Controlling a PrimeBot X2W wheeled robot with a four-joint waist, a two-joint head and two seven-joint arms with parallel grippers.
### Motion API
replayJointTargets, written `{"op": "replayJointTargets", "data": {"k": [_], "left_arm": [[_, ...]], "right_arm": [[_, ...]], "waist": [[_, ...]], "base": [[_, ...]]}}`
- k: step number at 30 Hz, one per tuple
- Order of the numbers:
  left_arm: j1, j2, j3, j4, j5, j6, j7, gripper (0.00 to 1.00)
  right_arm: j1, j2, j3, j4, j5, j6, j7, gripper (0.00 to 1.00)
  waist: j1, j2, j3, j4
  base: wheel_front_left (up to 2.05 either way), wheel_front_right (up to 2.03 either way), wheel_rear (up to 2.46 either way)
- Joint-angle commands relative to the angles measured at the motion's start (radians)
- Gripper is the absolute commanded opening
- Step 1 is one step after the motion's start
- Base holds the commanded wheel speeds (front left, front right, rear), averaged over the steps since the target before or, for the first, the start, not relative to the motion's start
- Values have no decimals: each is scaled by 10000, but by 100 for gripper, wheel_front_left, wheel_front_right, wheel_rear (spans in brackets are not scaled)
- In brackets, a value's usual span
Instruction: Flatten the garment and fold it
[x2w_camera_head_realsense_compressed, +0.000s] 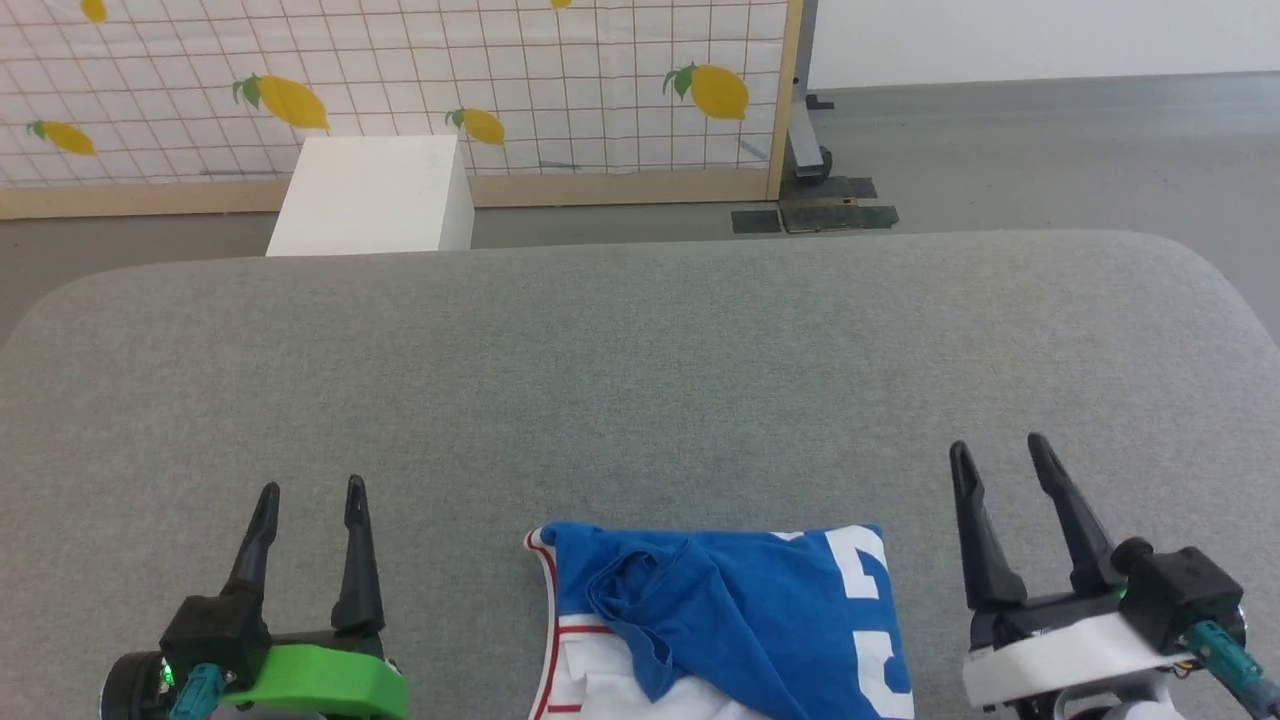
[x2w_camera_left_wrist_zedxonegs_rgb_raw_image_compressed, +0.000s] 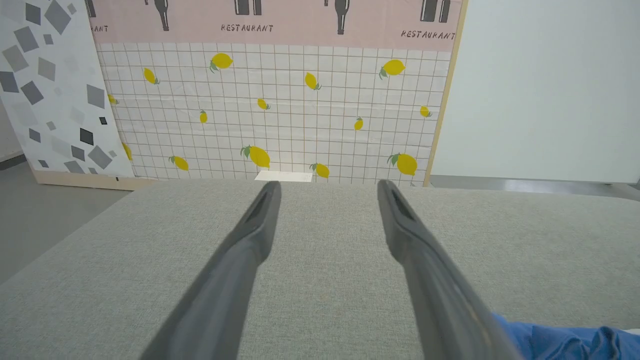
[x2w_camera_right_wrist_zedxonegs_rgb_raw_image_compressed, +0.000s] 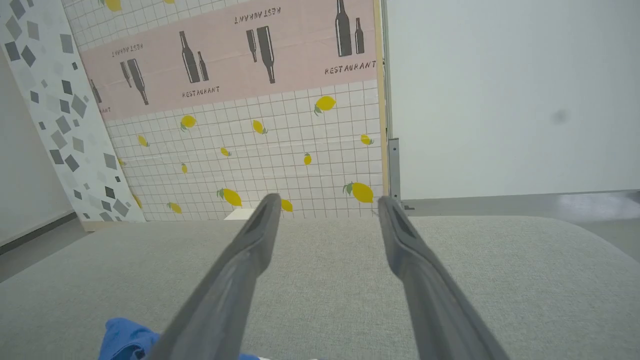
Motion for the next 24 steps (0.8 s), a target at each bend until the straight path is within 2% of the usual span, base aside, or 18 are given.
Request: {"op": "replayJointTargets", "data": {"k": [1, 9, 14, 19, 22, 24], "left_arm": [[57, -32, -22, 41, -47, 42, -44, 100], [93, -32, -43, 118, -37, 75, -44, 100], [126, -32, -48, 126, -35, 122, -44, 100], [79, -32, -51, 145, -29, 159, -44, 100], [46, -32, -34, 163, -39, 165, -44, 100], [23, -32, -37, 166, -52, 170, -44, 100]], "right_arm": [[125, 46, -18, 26, -106, -13, -50, 100], [266, 101, -36, 231, -330, -13, -50, 100], [-246, 4, -146, 57, -434, -13, -50, 100], [-1573, -848, -36, -306, -398, -13, 605, 100], [-2451, -1552, 407, -268, -260, -13, 1649, 100], [-2987, -2052, 926, -118, 138, -13, 2748, 100]], "waist": [[1, 0, -1, 37], [1, 0, -40, 98], [1, 0, -33, 69], [1, 0, 60, 8], [1, 0, 124, -28], [1, 0, 189, -36]], "base": [[0, 0, 0], [0, 0, 0], [0, 0, 0], [0, 0, 0], [0, 0, 0], [0, 0, 0]]}}
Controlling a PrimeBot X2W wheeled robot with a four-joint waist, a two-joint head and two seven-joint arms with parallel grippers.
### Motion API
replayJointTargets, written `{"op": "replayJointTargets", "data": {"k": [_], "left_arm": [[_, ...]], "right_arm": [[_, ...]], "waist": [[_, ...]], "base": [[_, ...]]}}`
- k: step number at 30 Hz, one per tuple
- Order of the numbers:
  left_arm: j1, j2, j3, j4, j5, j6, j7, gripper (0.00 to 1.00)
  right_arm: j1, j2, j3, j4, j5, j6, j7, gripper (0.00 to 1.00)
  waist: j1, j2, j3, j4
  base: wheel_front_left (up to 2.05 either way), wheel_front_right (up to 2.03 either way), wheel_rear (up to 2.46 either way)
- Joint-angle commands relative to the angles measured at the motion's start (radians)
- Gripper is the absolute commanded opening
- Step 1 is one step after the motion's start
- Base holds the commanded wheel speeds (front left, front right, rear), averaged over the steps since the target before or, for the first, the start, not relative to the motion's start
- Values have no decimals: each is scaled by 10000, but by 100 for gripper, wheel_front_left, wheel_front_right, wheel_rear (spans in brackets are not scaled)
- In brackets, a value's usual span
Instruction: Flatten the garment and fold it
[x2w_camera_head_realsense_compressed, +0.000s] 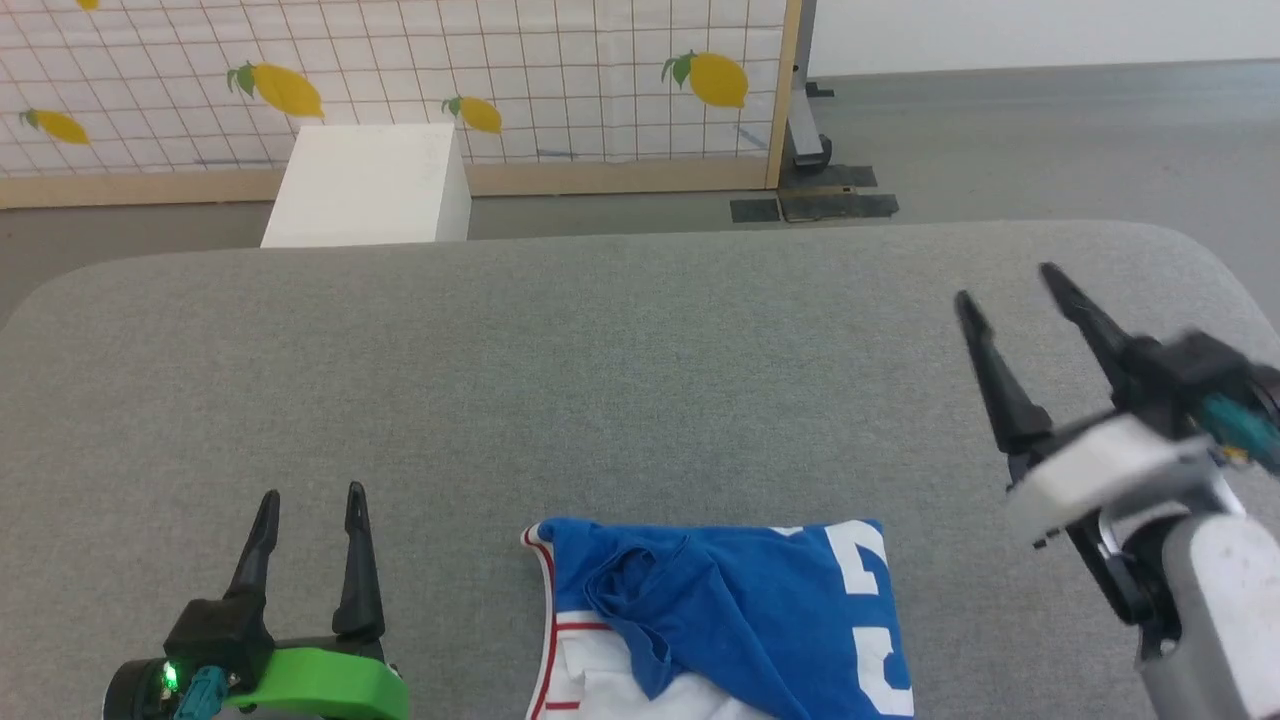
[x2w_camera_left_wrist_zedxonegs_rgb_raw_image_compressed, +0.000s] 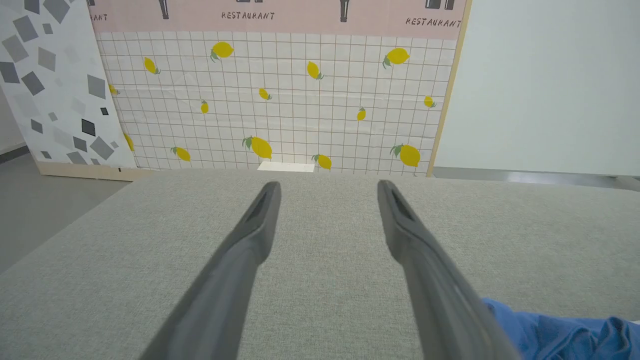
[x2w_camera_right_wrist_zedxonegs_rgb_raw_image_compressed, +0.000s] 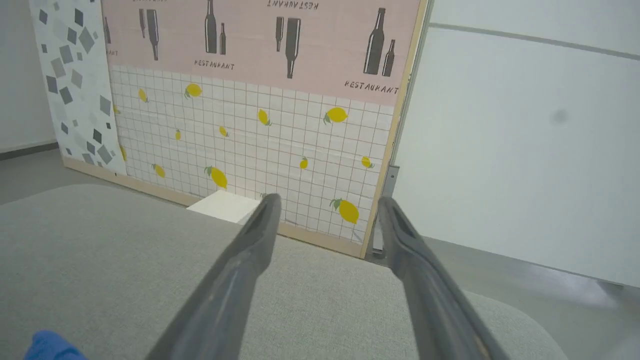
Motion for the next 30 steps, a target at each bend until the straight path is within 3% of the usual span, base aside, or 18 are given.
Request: {"op": "replayJointTargets", "data": {"k": [1, 9, 12, 15, 21, 30], "left_arm": [[-24, -30, -11, 19, -54, 40, -44, 100], [-202, -30, -41, 70, -55, -15, -44, 100], [-301, -30, -80, 80, -81, -20, -44, 100], [-420, -30, -129, 88, -101, -12, -44, 100], [-701, -30, -175, 99, -78, -39, -44, 100], [-1069, -30, -386, 196, -87, -30, -44, 100]], "right_arm": [[-387, -349, 455, 120, 423, -13, 771, 100], [-1624, -2498, 3084, 482, 4206, -13, 5881, 100], [-1702, -3102, 3767, 540, 5215, -13, 7063, 100], [-1608, -3283, 4177, 772, 6182, -13, 7950, 100], [-1565, -3165, 4694, 1618, 7086, -13, 8796, 100], [-1139, -2220, 5139, 3046, 7468, -13, 8045, 100]], "waist": [[0, 0, 80, -10], [0, 0, 372, 142], [0, 0, 524, 235], [0, 0, 751, 342], [0, 0, 1181, 568], [0, 0, 1551, 1028]], "base": [[0, 0, 0], [0, 0, 0], [0, 0, 0], [0, 0, 0], [0, 0, 0], [0, 0, 0]]}}
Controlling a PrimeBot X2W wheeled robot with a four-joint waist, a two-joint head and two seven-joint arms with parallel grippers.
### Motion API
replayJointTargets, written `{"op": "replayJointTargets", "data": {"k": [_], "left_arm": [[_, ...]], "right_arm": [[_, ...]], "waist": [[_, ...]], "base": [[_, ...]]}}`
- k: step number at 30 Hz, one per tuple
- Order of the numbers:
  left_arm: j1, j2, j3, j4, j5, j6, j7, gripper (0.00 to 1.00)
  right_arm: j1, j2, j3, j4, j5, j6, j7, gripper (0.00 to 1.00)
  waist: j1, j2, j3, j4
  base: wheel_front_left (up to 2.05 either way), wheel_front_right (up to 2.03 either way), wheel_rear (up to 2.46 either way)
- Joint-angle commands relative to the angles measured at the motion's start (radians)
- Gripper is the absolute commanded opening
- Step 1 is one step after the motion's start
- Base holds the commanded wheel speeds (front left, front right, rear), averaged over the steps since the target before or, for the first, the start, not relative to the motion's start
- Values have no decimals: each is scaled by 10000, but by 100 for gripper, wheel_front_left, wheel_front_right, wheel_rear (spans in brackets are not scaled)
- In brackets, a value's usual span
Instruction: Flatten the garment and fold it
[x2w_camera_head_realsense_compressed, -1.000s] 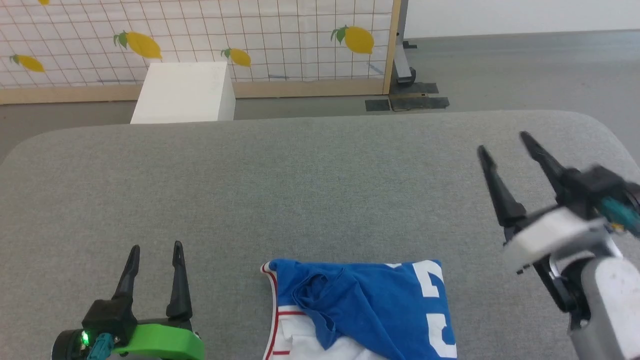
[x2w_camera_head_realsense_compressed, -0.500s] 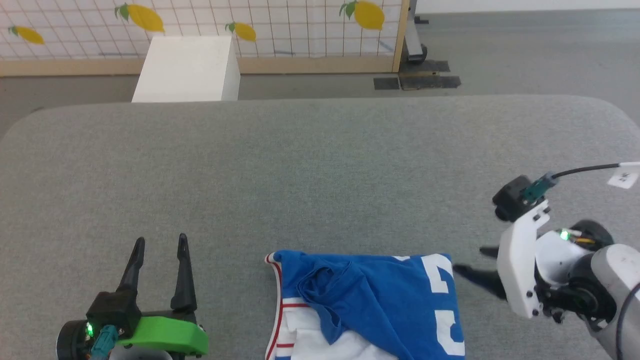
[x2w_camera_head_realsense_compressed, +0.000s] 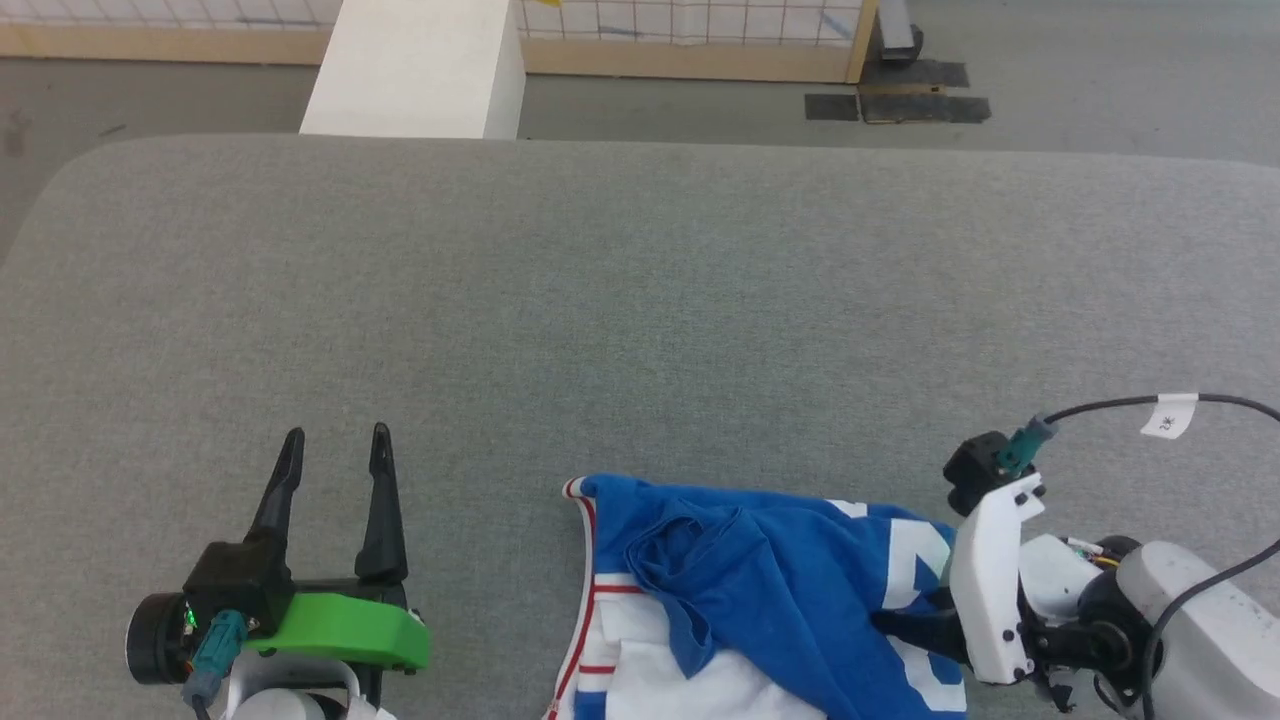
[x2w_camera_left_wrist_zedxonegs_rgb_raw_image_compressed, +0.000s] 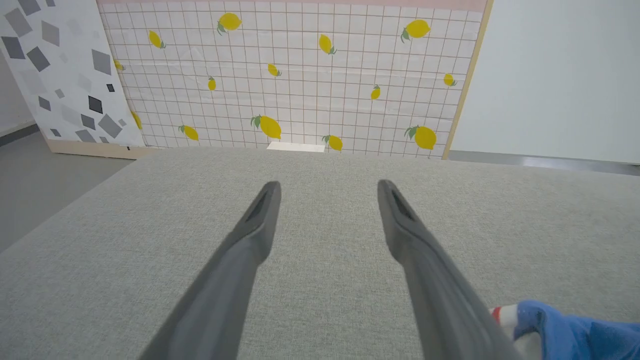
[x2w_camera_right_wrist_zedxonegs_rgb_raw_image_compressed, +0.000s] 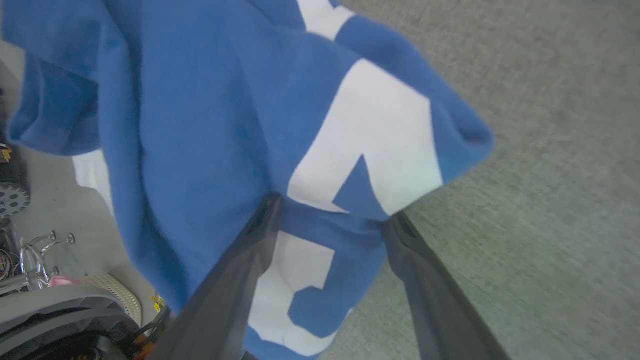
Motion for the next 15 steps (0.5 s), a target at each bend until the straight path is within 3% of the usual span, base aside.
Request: {"op": "replayJointTargets", "data": {"k": [1, 7, 8, 9, 15], "left_arm": [[-123, -26, -17, 24, -69, 30, -44, 100], [-115, -26, 1, 40, -72, 48, -44, 100], [-105, -26, 13, 45, -69, 52, -44, 100], [-98, -26, 15, 58, -58, 46, -44, 100], [31, -26, 87, 166, 11, 44, -44, 100]], "right_arm": [[323, 157, 289, 158, 32, -13, -107, 100], [547, 445, 699, 574, 169, -13, -824, 100], [519, 466, 785, 597, 192, -13, -914, 96], [475, 455, 861, 584, 172, -13, -1014, 0], [-67, 133, 1337, 72, 102, -13, -1680, 0]], "waist": [[-1, 0, 132, 143], [-1, 0, 173, 184], [-1, 0, 159, 167], [-1, 0, 137, 152], [-1, 0, -232, -74]], "base": [[0, 0, 0], [0, 0, 0], [0, 0, 0], [0, 0, 0], [0, 0, 0]]}}
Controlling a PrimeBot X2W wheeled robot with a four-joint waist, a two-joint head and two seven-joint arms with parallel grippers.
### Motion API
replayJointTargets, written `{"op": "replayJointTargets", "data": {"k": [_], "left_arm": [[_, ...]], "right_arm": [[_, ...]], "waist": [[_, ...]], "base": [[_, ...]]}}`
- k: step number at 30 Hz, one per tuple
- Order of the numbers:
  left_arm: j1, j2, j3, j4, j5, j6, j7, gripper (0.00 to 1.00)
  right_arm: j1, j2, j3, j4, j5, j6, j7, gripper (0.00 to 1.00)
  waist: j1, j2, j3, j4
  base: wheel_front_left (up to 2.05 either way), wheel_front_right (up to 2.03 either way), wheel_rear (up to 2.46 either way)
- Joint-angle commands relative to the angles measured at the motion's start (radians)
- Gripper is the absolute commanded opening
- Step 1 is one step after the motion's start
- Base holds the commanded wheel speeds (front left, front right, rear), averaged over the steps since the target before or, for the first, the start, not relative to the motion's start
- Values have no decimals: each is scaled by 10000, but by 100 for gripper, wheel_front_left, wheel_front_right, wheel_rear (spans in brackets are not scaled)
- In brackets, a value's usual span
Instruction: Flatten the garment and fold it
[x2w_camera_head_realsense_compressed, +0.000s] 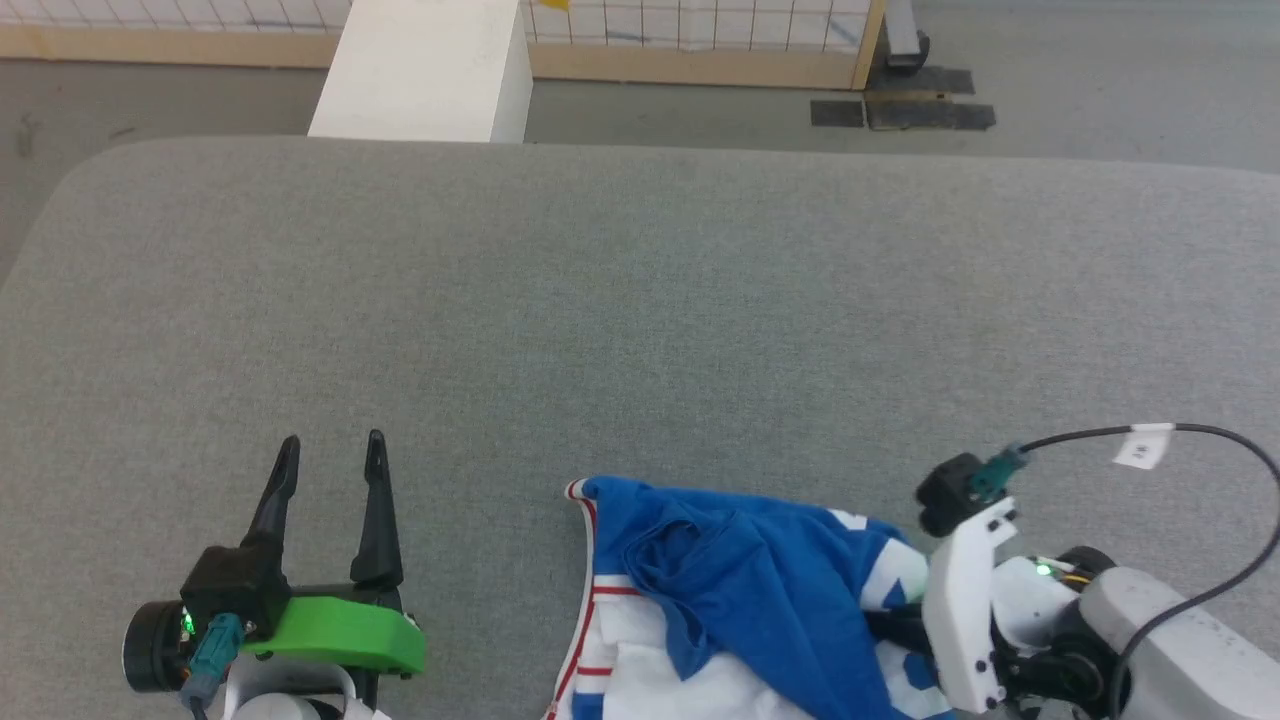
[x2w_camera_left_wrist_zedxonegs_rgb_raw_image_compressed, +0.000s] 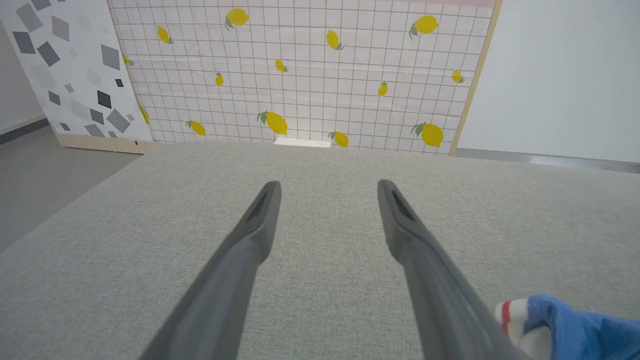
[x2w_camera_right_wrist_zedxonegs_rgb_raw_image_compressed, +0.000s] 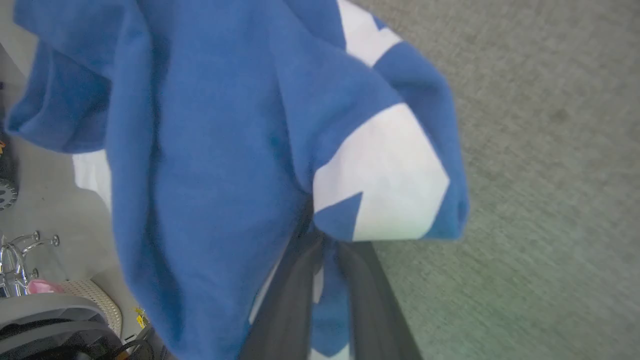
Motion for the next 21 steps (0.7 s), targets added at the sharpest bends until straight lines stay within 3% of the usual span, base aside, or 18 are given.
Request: {"op": "replayJointTargets", "data": {"k": [1, 6, 10, 21], "left_arm": [[55, -26, 13, 20, 18, 17, -44, 100], [283, -26, 7, 42, -16, 38, -44, 100], [417, -26, 56, -20, -92, 102, -44, 100], [290, -26, 283, -531, -145, 271, -44, 100]], "right_arm": [[-130, 117, 223, -159, -25, -11, -185, 0], [-760, -482, 364, -978, -276, -11, -784, 0], [-1215, -1315, 587, -1753, -668, -11, -811, 0], [-2773, -3105, 445, -2585, -1697, -11, -561, 0]], "waist": [[-1, 0, -241, -185], [-1, 0, -614, -472], [-1, 0, -688, -838], [-1, 0, 508, -2787]], "base": [[0, 0, 0], [0, 0, 0], [0, 0, 0], [0, 0, 0]]}}
